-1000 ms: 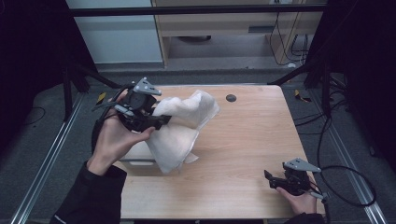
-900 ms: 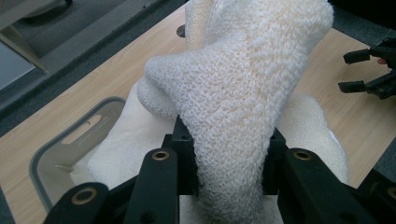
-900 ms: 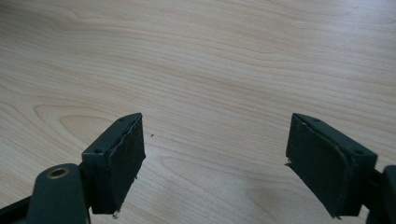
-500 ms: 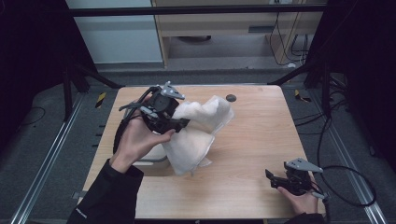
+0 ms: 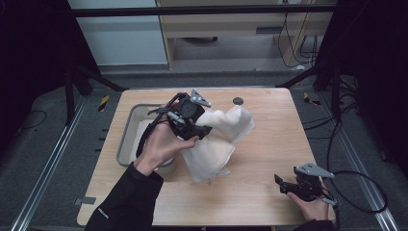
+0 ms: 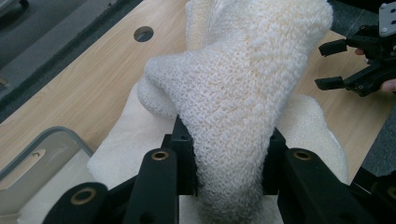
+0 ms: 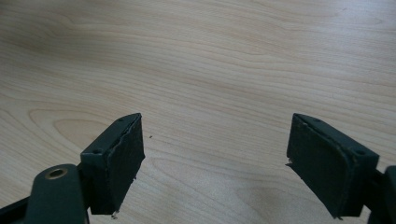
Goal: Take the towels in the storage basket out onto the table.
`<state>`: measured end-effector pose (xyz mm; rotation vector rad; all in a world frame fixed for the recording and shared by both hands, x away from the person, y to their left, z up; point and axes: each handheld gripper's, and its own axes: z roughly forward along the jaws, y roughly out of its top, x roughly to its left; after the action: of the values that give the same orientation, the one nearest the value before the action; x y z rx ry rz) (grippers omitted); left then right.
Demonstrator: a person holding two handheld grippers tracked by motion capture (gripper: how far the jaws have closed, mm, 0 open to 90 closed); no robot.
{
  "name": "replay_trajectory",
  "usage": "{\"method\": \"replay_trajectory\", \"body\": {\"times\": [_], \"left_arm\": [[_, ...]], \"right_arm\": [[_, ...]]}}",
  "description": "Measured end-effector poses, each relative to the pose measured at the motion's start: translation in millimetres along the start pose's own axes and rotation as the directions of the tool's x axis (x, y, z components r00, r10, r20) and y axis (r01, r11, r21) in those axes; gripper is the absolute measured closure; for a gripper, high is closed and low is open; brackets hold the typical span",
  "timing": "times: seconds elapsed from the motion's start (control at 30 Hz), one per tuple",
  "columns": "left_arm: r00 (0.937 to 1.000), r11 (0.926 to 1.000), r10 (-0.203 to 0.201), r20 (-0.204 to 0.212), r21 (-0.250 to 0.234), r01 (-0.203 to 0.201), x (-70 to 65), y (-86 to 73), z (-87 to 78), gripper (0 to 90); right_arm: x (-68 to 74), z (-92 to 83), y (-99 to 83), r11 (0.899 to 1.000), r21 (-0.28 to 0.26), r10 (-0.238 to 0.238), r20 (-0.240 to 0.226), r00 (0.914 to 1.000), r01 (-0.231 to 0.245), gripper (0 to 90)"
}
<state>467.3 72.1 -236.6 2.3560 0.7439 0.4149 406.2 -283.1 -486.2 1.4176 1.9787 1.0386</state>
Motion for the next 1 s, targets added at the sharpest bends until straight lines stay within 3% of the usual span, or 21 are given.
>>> {"method": "replay_trajectory", "body": {"times": [0.6,1.0], "left_arm": [[0.9991,0.999,0.018,0.038,0.041,-0.019,-9.4,0.4,44.6,67.0],[0.9981,0.9978,0.006,0.062,0.065,-0.011,-11.4,-13.8,77.1,66.8]], "right_arm": [[-1.2,-0.1,-0.7,1.0,0.005,0.01,0.004,0.9999,-0.01,18.7],[-1.0,0.1,-1.4,1.0,0.006,0.001,0.014,0.9999,-0.001,18.3]]}}
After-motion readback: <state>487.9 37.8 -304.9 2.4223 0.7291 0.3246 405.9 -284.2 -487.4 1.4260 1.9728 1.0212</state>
